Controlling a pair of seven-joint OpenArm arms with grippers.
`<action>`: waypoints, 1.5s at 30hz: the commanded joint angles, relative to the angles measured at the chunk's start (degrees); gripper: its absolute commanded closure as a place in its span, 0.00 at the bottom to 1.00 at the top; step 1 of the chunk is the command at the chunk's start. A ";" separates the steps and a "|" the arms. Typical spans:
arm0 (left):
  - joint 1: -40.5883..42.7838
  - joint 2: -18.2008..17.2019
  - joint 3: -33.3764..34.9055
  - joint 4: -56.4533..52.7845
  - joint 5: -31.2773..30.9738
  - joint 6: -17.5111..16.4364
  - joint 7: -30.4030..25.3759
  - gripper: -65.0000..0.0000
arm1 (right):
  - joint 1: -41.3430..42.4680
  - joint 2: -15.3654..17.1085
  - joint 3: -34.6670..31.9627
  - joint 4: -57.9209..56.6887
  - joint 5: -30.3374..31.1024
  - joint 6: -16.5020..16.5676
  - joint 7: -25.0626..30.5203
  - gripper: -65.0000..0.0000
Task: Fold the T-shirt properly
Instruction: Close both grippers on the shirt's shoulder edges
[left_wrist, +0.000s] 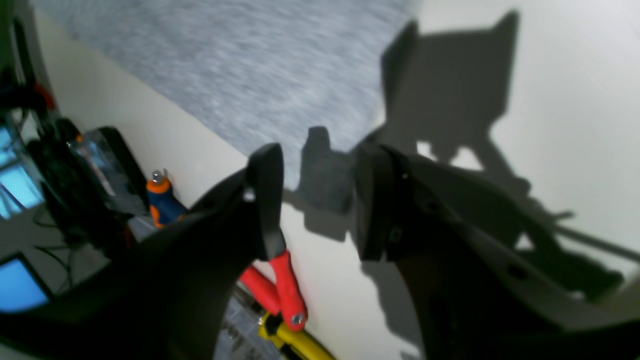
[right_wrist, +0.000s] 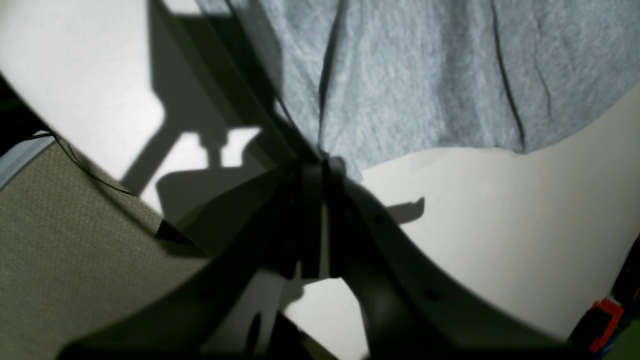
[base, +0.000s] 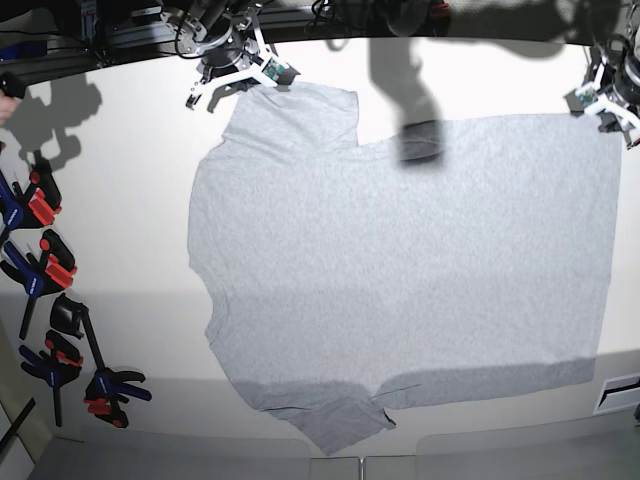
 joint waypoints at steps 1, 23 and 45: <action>-0.31 -0.74 -0.57 -0.46 0.11 0.37 -0.35 0.67 | -0.15 0.46 0.15 0.70 0.09 -0.26 0.31 1.00; -10.97 3.63 12.55 -10.08 1.42 -1.66 4.98 0.67 | -0.15 0.46 0.15 0.70 0.07 -0.26 2.60 1.00; -6.78 3.32 12.61 -3.61 -0.11 1.81 10.23 1.00 | -2.16 0.55 0.15 4.81 -6.14 -1.73 -0.61 1.00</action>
